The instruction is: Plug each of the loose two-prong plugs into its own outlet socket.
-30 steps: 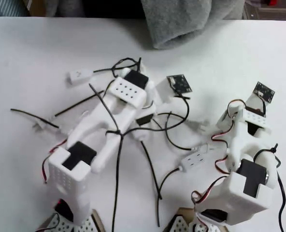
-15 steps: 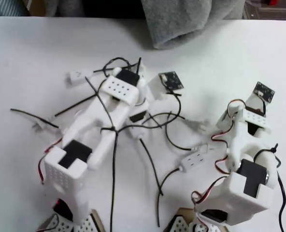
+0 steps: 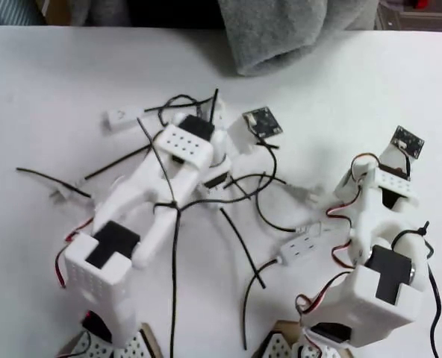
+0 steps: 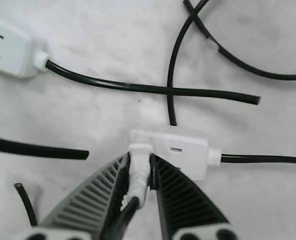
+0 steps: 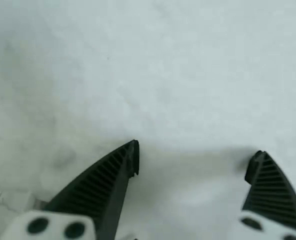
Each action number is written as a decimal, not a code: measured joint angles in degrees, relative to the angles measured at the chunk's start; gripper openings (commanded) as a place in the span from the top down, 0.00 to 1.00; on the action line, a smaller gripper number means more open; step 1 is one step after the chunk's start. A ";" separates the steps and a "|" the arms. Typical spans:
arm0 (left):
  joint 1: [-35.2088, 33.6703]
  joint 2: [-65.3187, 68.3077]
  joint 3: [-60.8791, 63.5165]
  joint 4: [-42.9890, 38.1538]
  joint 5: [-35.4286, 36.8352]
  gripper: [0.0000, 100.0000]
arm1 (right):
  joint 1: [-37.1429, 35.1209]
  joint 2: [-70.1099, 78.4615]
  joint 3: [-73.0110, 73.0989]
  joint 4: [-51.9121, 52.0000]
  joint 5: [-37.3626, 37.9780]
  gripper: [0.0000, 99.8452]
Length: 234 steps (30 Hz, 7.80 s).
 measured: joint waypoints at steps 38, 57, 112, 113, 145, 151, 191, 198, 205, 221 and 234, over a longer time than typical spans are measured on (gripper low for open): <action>-1.23 -0.62 3.60 -2.64 10.11 0.98 | 2.20 0.00 0.00 0.00 -3.08 0.66; -2.20 3.78 1.67 8.26 11.96 0.98 | 1.67 0.00 0.00 0.00 -2.99 0.66; -7.38 8.44 -23.21 27.52 59.60 0.76 | 0.26 0.00 0.00 0.00 -0.97 0.66; -7.03 7.82 -22.42 27.52 63.38 0.76 | 0.26 0.00 0.00 0.00 -0.97 0.66; -2.11 19.25 -20.40 16.44 71.12 0.97 | 0.26 0.00 0.00 0.00 -0.97 0.66; -2.29 21.54 -26.02 21.45 71.12 0.98 | 0.26 0.00 0.00 0.00 -0.97 0.66; -28.57 41.67 -64.18 -8.18 41.05 0.81 | 0.26 0.00 0.00 -0.97 -0.97 0.66; -30.51 43.43 -67.34 -2.37 29.63 0.70 | 0.26 0.00 0.00 -0.97 -0.97 0.66; -31.03 43.43 -87.56 13.27 26.73 0.70 | -0.35 0.00 0.00 -0.97 -0.97 0.66; -50.55 21.71 -73.76 31.38 22.15 0.70 | -0.26 0.00 0.00 -0.97 -0.97 0.66; -44.04 15.47 -42.81 20.75 -5.54 0.70 | -1.32 0.00 0.00 -0.97 1.05 0.66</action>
